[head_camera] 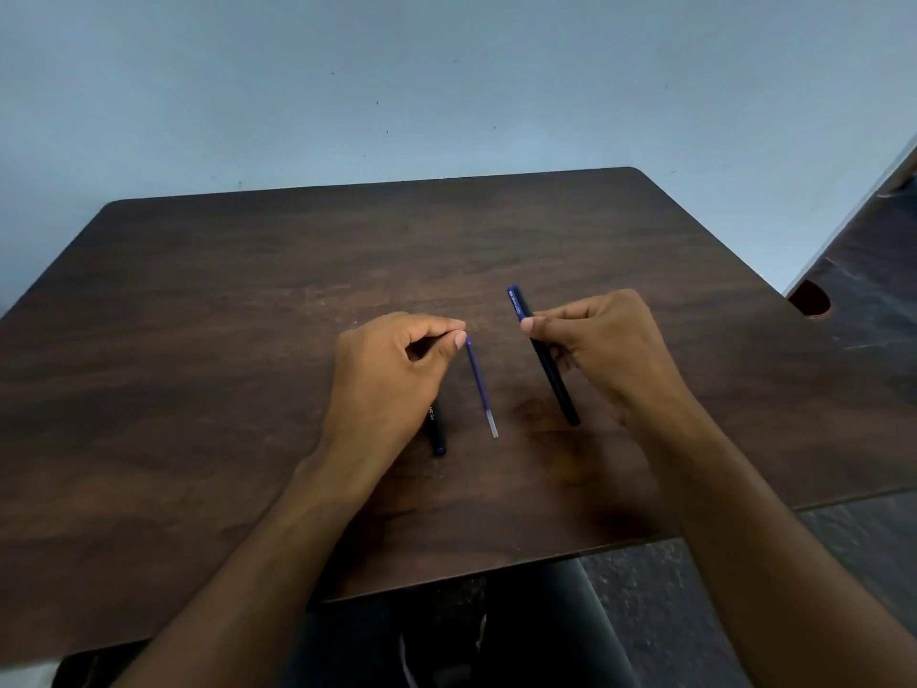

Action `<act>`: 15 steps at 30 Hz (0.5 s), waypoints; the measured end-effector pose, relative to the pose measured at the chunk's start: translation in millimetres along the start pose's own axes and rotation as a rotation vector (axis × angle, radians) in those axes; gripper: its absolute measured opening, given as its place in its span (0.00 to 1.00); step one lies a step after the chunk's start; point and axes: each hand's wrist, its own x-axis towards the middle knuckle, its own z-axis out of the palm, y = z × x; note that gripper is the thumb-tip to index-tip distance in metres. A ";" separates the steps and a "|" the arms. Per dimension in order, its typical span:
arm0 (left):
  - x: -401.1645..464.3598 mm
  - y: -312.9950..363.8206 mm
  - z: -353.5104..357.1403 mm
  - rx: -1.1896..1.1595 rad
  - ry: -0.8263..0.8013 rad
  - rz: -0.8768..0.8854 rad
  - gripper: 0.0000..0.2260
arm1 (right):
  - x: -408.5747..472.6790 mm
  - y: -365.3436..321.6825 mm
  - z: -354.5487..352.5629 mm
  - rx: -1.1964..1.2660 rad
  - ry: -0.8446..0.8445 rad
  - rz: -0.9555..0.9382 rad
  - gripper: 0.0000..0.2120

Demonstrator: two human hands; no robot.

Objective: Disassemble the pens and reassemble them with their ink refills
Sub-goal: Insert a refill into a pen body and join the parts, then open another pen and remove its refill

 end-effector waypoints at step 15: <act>17.2 2.0 48.3 0.079 -0.215 -0.151 0.04 | 10.9 20.4 6.9 -0.472 0.038 0.076 0.07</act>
